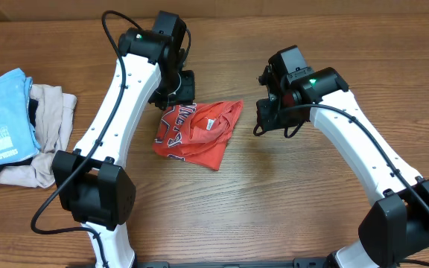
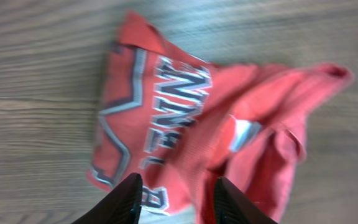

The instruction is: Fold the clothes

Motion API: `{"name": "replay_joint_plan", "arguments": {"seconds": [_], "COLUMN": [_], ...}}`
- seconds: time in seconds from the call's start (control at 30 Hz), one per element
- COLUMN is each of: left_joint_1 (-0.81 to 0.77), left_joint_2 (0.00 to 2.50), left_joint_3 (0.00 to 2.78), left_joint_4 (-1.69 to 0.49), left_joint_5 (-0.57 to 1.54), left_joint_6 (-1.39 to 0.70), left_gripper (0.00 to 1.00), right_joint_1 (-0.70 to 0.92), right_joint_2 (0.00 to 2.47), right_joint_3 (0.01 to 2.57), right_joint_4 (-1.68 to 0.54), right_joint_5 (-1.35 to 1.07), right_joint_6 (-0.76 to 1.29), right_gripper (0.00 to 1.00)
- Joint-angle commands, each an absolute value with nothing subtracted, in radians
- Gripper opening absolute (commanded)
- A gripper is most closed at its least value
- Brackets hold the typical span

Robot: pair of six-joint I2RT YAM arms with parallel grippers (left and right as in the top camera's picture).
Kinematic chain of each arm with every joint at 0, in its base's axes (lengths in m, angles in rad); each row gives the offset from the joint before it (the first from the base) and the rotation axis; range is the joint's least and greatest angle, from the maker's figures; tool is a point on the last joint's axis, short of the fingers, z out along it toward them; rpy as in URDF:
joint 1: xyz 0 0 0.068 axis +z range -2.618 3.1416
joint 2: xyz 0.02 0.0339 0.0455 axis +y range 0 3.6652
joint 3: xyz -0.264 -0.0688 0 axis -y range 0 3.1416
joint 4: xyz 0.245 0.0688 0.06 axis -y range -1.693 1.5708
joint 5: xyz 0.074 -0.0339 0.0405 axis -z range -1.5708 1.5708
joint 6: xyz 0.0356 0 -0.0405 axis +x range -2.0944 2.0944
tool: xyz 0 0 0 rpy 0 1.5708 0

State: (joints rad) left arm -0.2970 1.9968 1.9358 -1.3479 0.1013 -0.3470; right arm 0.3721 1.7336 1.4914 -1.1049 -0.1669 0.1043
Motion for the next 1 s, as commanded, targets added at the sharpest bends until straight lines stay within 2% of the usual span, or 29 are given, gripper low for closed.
{"name": "replay_joint_plan", "arguments": {"seconds": [0.0,0.07,0.17,0.23,0.4,0.6,0.63,0.67,0.7,0.77,0.87,0.97], "left_joint_1": [-0.294,-0.273,-0.238,-0.229,-0.213,-0.210,-0.210,-0.210,-0.210,-0.210,-0.209,-0.197], "left_joint_2": [1.977,1.978,1.989,2.000,2.032,2.088,2.097,2.106,2.125,2.147,2.199,2.222], "left_joint_3": [1.880,1.840,1.786,1.769,1.732,1.729,1.729,1.729,1.728,1.728,1.728,1.728], "left_joint_4": [-1.311,-1.264,-1.211,-1.198,-1.147,-1.141,-1.143,-1.143,-1.144,-1.147,-1.159,-1.160], "left_joint_5": [-0.056,-0.055,-0.047,-0.044,-0.056,-0.047,-0.043,-0.036,-0.017,0.001,-0.022,-0.111], "left_joint_6": [-0.440,-0.453,-0.453,-0.449,-0.440,-0.420,-0.418,-0.414,-0.399,-0.388,-0.344,-0.343], "left_gripper": [0.41,0.43,0.43,0.43,0.45,0.46,0.46,0.47,0.47,0.47,0.46,0.46], "right_joint_1": [0.382,0.413,0.478,0.511,0.592,0.612,0.612,0.612,0.612,0.612,0.612,0.612], "right_joint_2": [1.730,1.730,1.733,1.742,1.835,1.906,1.914,1.922,1.934,1.941,1.941,1.941], "right_joint_3": [1.497,1.497,1.497,1.497,1.497,1.497,1.497,1.497,1.497,1.497,1.497,1.497], "right_joint_4": [-1.026,-0.970,-0.927,-0.911,-0.881,-0.815,-0.809,-0.806,-0.810,-0.858,-1.055,-1.156], "right_joint_5": [-0.477,-0.583,-0.478,-0.404,-0.377,-0.329,-0.329,-0.329,-0.329,-0.330,-0.329,-0.317], "right_joint_6": [0.050,0.028,0.021,0.014,-0.109,-0.105,-0.105,-0.105,-0.100,-0.051,-0.029,-0.030], "right_gripper": [0.36,0.39,0.49,0.52,0.66,0.67,0.66,0.58,0.31,0.08,0.08,0.13]}}
